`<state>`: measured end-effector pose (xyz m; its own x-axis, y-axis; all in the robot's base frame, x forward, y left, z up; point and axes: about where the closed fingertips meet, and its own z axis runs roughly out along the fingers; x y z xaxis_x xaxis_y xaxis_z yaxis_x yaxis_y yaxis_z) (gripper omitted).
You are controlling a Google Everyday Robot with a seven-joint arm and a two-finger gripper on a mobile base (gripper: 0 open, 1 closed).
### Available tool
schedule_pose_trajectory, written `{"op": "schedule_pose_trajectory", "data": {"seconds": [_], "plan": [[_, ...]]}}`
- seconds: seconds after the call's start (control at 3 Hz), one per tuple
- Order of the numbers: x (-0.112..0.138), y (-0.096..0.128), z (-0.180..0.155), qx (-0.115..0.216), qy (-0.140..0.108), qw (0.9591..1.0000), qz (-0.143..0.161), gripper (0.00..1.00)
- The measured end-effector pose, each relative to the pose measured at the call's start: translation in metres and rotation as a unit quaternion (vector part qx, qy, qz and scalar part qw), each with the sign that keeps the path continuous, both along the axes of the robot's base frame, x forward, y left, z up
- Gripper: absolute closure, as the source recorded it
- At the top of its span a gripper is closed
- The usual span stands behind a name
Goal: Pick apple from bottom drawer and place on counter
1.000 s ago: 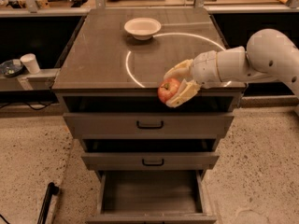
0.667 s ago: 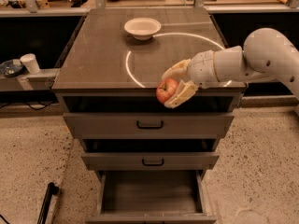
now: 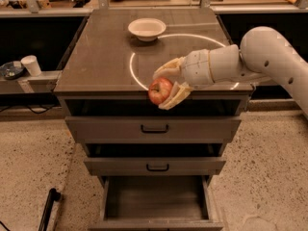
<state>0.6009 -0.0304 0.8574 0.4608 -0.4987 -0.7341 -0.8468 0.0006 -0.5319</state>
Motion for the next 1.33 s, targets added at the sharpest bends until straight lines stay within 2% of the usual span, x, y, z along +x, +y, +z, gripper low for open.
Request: {"op": "schedule_pose_trajectory", "data": {"seconds": [0.33, 0.67, 1.0, 1.33], "plan": [[0.003, 0.002, 0.018, 0.044, -0.015, 0.9989, 0.007, 1.00], [0.023, 0.003, 0.039, 0.064, -0.031, 0.9974, -0.012, 1.00], [0.052, 0.002, 0.042, 0.079, 0.002, 0.9939, -0.077, 1.00], [0.083, 0.003, 0.032, 0.131, 0.051, 0.9791, -0.147, 1.00]]}}
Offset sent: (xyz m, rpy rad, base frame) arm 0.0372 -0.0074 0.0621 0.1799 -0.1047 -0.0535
